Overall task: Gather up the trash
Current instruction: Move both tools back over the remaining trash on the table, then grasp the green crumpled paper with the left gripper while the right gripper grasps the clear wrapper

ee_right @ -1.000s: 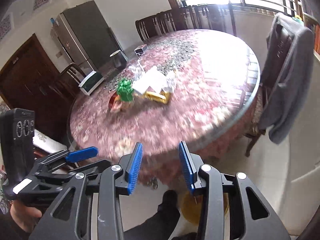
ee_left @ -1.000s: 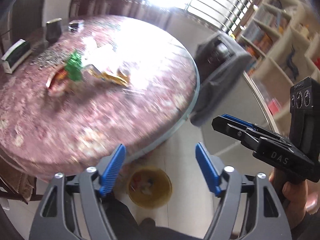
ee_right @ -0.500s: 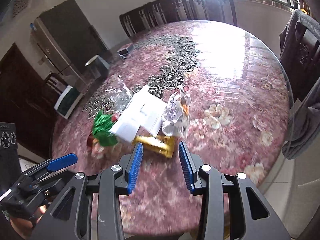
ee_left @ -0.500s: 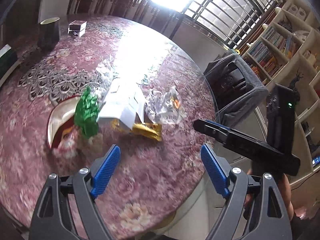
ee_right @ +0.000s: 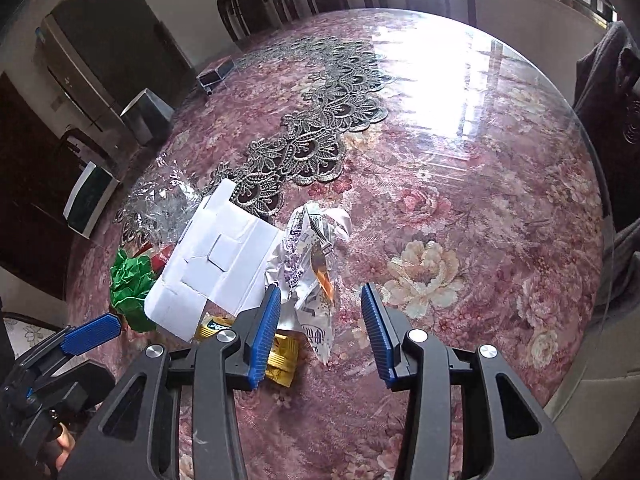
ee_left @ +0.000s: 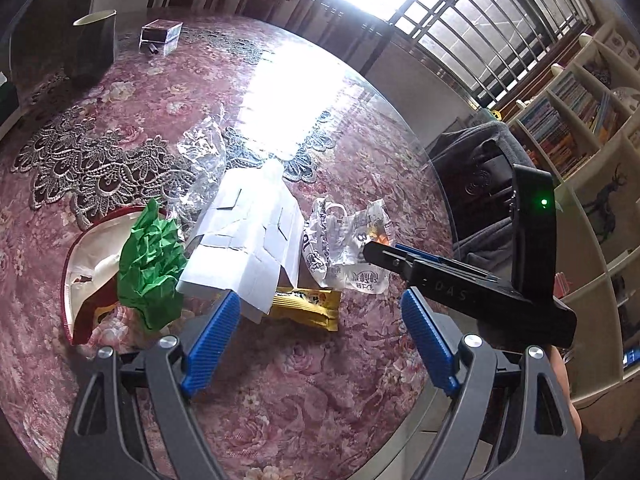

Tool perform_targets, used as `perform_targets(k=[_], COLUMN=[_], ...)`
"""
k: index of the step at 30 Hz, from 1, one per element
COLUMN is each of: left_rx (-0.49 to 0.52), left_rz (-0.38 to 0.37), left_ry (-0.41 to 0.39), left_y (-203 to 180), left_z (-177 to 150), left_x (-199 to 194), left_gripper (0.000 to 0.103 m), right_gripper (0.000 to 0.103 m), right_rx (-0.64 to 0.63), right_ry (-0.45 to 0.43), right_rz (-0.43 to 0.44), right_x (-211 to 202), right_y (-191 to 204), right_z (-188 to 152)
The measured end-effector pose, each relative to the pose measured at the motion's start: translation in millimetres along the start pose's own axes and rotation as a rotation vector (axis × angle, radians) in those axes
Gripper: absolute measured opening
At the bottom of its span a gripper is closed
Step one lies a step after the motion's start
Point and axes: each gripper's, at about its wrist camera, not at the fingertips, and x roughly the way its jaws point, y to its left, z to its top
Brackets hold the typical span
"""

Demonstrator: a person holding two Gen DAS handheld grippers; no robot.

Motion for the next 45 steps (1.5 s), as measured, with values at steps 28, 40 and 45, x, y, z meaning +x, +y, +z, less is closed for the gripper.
perform_targets(k=[28,40,45], left_rx=[-0.128,-0.090,-0.084], left_rz=[0.160,0.213,0.195], left_ry=[-0.095,-0.027,0.012], left_y=[53.5,82.5,87.4], left_z=[1.4,22.3,23.0], left_x=[-15.5,20.0,27.6], left_gripper=[0.082,0.076,0.044], right_gripper=[0.006,0.006,0.006], right_rx=[-0.075,-0.064,-0.066], right_ry=[-0.067,-0.084,-0.091], right_rz=[0.046,0.033,0.030], right_x=[-30.4,-38.4,-39.8], right_y=[9.5,26.0,34.7], right_z=[10.8,11.9,13.7])
